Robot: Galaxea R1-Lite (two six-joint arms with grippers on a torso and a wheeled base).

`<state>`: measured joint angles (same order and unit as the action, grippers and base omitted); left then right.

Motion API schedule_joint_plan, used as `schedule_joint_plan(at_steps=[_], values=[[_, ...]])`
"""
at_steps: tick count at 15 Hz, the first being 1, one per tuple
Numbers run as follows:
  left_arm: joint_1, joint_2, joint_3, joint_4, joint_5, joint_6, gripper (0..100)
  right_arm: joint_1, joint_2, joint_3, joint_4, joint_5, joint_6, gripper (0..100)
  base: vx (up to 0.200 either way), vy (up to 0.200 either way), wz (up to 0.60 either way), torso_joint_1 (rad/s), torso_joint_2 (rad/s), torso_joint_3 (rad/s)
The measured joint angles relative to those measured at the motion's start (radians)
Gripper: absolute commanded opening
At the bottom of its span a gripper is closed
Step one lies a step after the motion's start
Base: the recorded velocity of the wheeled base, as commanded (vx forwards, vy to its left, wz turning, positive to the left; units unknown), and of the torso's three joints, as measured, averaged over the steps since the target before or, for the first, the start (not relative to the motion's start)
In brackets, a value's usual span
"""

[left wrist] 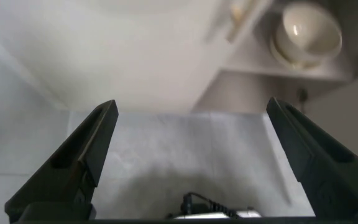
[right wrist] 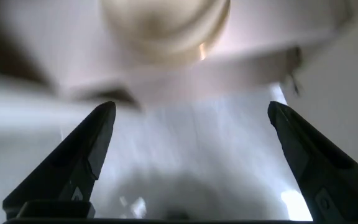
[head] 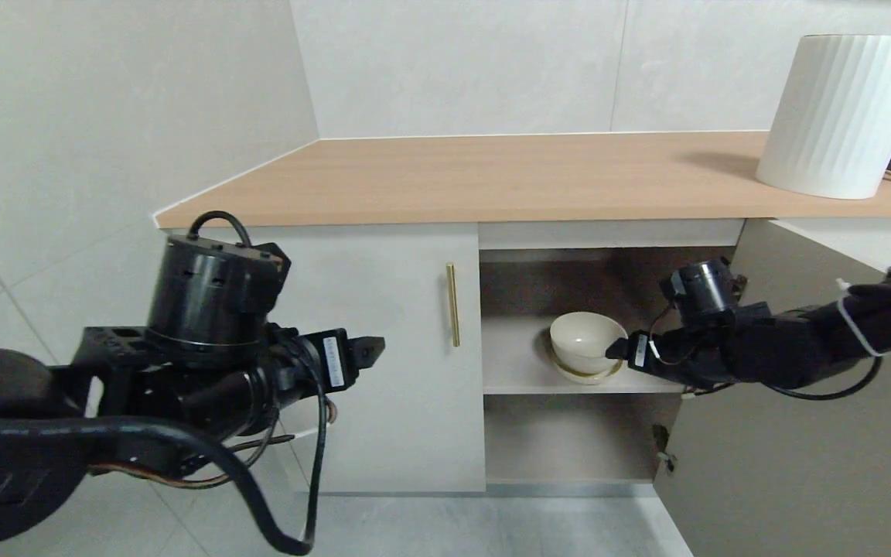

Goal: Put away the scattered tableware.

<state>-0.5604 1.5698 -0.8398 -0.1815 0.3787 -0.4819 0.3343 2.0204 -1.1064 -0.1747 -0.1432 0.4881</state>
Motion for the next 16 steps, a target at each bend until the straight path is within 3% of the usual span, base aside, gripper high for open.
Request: schedule_joint_plan(at_steps=[7, 10, 16], values=[[0.026, -0.238, 0.142, 0.058, -0.024, 0.002, 100, 0.097, -0.453, 0.317, 0.180, 0.035, -0.101, 100, 0.000, 0.000, 0.00, 0.000, 0.00, 0.000], [0.027, -0.260, 0.153, 0.058, -0.026, 0.003, 100, 0.167, -0.559, 0.359, 0.214, 0.025, -0.111, 100, -0.200, 0.000, 0.00, 0.007, 0.01, 0.002], [0.026, -0.249, 0.156, 0.059, -0.027, 0.003, 100, 0.194, -0.583, 0.366, 0.217, 0.021, -0.111, 100, -0.200, 0.000, 0.00, 0.003, 0.00, 0.004]])
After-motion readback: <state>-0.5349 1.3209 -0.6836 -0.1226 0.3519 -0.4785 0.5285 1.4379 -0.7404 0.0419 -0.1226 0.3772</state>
